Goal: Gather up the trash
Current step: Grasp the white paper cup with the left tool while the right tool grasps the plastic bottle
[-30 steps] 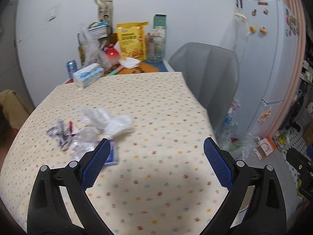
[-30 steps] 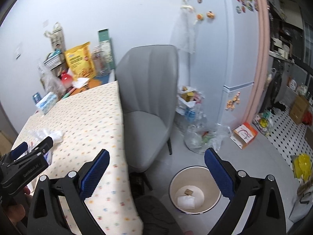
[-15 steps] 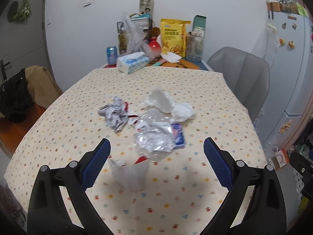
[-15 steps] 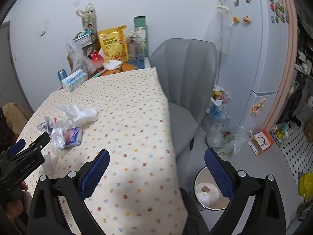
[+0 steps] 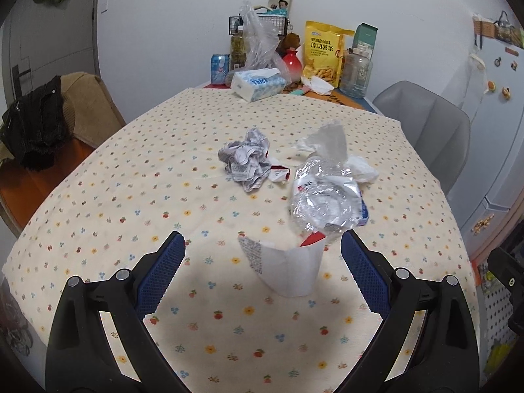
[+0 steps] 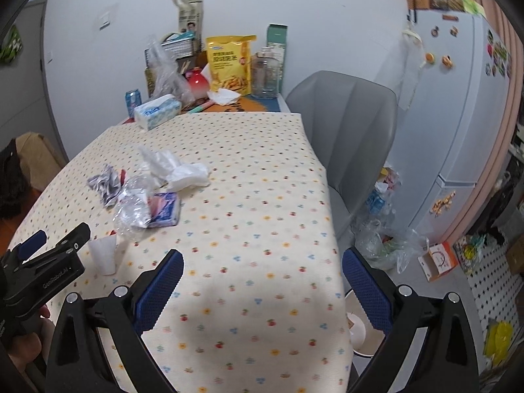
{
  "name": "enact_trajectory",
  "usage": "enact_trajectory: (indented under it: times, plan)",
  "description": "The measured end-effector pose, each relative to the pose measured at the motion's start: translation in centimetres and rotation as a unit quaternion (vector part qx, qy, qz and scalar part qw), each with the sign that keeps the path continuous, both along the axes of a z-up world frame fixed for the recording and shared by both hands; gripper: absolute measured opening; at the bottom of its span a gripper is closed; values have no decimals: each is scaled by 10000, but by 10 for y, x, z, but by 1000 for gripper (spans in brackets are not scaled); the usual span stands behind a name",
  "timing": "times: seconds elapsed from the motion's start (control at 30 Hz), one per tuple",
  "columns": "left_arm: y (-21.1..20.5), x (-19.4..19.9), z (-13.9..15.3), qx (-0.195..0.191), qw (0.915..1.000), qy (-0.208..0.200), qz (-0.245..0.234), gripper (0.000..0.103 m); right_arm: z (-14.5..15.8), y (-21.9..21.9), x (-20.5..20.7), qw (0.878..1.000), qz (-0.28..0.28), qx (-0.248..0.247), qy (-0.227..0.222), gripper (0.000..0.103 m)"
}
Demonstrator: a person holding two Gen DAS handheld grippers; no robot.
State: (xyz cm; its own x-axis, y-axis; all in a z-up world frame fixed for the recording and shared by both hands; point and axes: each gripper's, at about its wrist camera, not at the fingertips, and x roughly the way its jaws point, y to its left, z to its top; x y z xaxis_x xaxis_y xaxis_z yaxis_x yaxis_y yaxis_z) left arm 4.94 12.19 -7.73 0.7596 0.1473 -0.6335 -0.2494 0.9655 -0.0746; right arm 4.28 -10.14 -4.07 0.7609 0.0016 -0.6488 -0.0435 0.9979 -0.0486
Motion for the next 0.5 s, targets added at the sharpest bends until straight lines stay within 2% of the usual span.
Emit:
enact_trajectory:
  times: [0.23,0.5]
  plan:
    - [6,7,-15,-146,9997,171,-98,95,-11,11,4,9999,51,-87,135,95]
    - [-5,29,-33,-99,9987,441,-255,95,-24,-1,12,9995,-38,-36,298,95]
